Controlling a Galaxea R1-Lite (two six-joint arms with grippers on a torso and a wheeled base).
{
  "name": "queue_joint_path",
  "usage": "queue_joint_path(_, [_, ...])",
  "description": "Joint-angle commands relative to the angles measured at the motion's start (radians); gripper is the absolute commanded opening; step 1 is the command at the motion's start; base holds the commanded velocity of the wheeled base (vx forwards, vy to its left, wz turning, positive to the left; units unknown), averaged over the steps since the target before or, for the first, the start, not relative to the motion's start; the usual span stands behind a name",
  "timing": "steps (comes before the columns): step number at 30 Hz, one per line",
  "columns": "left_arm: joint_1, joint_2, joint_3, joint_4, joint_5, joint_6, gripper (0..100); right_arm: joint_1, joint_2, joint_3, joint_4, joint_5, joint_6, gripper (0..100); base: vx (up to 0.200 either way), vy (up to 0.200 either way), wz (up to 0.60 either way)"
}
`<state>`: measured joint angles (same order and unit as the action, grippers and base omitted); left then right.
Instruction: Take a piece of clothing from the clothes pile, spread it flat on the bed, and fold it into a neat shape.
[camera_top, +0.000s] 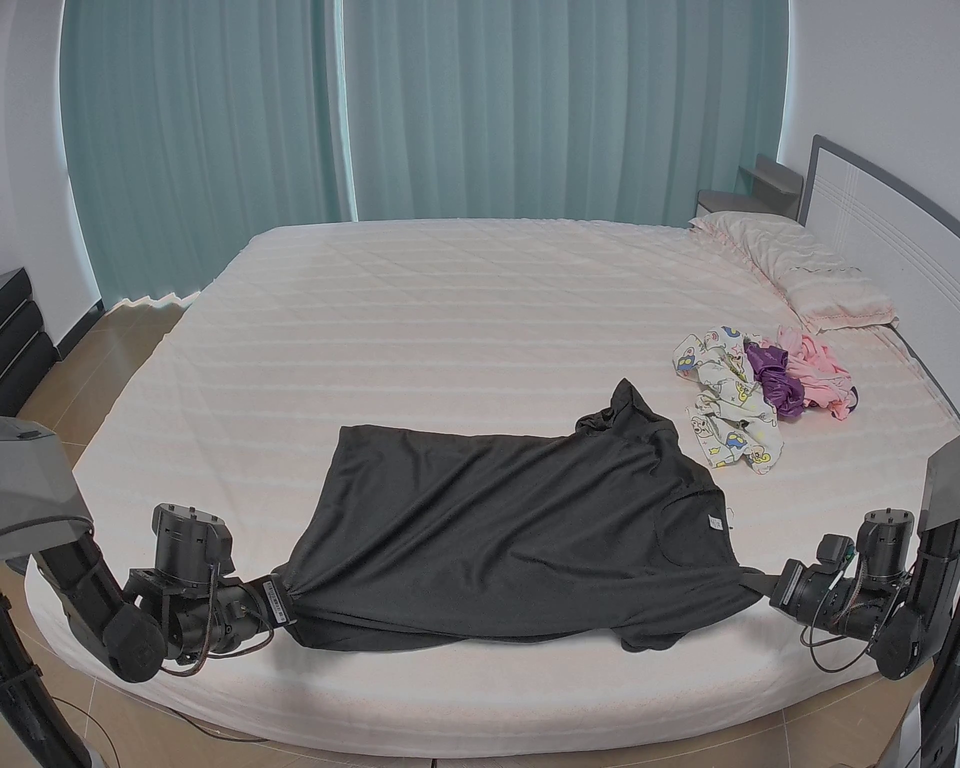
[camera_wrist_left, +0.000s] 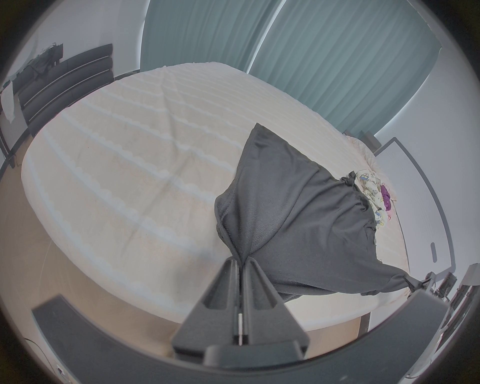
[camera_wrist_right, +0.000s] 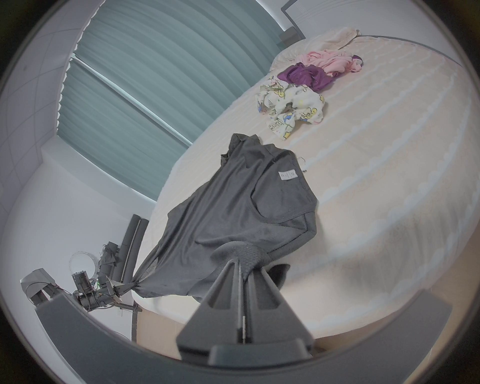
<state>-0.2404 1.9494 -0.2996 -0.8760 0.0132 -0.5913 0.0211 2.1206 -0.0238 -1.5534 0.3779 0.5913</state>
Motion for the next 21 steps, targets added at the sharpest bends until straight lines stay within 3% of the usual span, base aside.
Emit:
queue_joint_path(1, [0.009,-0.092,-0.006,0.038,-0.006,0.001,0,-0.036,-0.062,0.024,-0.01,0.024,-0.002,0,0.0,0.0,0.0])
queue_joint_path(7, [0.007,-0.101,-0.006,0.075,-0.006,0.019,0,-0.036,-0.087,0.024,0.039,0.026,-0.018,0,0.0,0.0,0.0])
queue_joint_path(15, [0.007,-0.125,-0.003,0.112,-0.006,0.036,0,-0.033,-0.28,0.024,0.314,0.09,-0.137,0,0.0,0.0,0.0])
queue_joint_path(21, [0.007,-0.205,-0.006,0.218,-0.033,0.057,0,-0.038,-0.312,0.024,0.345,0.101,-0.143,0,0.0,0.0,0.0])
